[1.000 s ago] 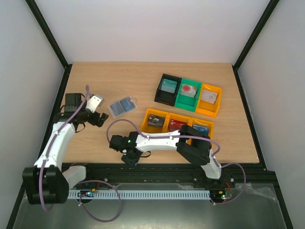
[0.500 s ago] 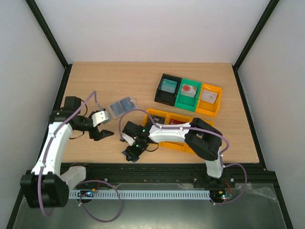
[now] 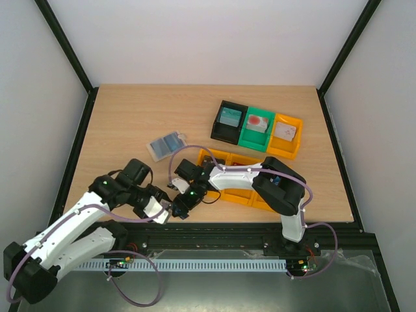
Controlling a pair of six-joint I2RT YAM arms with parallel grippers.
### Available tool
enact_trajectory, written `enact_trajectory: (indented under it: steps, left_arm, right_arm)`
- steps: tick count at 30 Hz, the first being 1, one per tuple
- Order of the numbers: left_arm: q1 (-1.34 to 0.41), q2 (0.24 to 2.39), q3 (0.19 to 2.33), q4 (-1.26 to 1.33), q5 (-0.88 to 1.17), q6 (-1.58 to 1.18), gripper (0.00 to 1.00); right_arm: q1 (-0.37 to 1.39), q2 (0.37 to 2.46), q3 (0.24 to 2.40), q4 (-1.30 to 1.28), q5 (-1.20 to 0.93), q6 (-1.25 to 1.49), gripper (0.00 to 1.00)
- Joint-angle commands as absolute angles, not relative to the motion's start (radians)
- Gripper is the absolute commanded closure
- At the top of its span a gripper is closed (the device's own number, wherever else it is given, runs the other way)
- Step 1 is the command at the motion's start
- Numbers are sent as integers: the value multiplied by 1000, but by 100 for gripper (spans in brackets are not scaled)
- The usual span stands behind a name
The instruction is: Take the credit cards out of the card holder
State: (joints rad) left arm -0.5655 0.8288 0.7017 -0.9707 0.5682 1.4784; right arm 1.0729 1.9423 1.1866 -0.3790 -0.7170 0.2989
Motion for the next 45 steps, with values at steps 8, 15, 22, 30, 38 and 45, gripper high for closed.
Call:
enact_trajectory:
  steps: [8,15,22,30,38,45]
  left_arm:
    - [-643,918,494,-568,418,1668,50]
    - [-630,1027,444,-417,306,1596,52]
    - [-631,1060,423,-408,321,1620,79]
    - [-631,1010,480,-504,347,1496,98]
    - [-502,907,691,-723,581,1073,98]
    - [-248,860,812,-460,1066,376,98]
  right_arm:
    - [1061,1984,1107,-380,-719,293,52]
    - [1052,1984,1109,-390,-723,276,52]
    - [1046,1984,1127,-415,-728,252,52]
    - [1032,1923,1190,-504,-730,212,40]
    - [810,1663,1371,-720,-818,105,4]
    - [620,1457,1547,-742,-893,-20,1]
